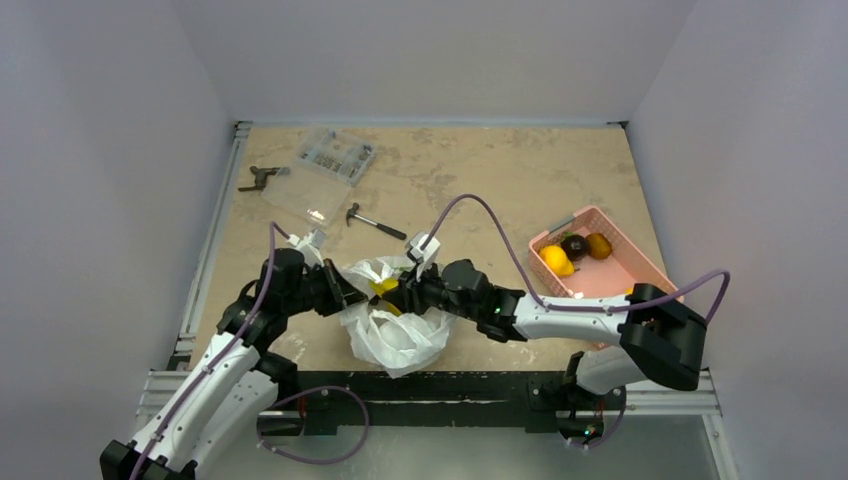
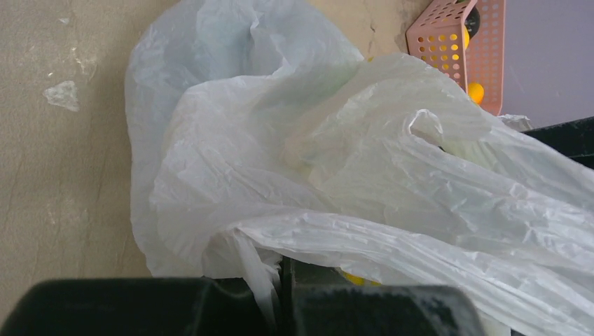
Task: Take the fake fruits out of the plastic bag
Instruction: Take out the fake fruit from the plastic bag.
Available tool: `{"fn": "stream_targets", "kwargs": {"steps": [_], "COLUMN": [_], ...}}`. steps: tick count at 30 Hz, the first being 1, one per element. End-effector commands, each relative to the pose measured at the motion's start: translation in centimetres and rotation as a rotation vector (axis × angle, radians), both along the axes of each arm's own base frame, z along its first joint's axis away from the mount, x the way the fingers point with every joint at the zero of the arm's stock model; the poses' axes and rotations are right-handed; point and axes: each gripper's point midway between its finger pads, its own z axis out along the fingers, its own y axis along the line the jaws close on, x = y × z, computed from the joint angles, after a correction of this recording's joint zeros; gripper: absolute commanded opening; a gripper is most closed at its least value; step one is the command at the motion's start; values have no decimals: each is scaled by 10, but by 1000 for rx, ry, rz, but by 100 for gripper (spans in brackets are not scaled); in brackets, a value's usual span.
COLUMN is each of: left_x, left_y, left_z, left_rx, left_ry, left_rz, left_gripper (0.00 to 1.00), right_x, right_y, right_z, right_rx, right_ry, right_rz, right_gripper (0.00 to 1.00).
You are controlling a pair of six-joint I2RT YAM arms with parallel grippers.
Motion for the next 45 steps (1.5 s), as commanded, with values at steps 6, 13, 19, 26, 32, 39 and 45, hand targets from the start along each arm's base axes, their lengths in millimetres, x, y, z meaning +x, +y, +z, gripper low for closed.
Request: {"fn": "stream_targets", "kwargs": {"steps": [6,13,19,26,32,39,45], "left_x": [7,0,5,23,43,56,68], "left_y": [-4,-1,7,2,6,27,22], "left_z": [16,9,23,50,62,95,115], "left_rx": [-23,17,102,82,182,311,296], "left_ry": [-41,-39,-62,-141,-178,-259,-315], "left_rz": [-14,-47,-57,-43,-65,-23,-15], "left_gripper": [0,0,0,0,0,0,0], "right_x": [0,19,44,61,80,87,81], "right_y": [2,41,63,46,30,11,17], "right_z": [76,117,143,178,220,214,205], "right_rx": [254,319,287,261,239,131,86], "right_ry": [-155,-335,-433,-530,-490,-500,-572], "right_rz": [9,38,5,-91,-225,-272,-208], "right_gripper": [0,0,0,0,0,0,0]}}
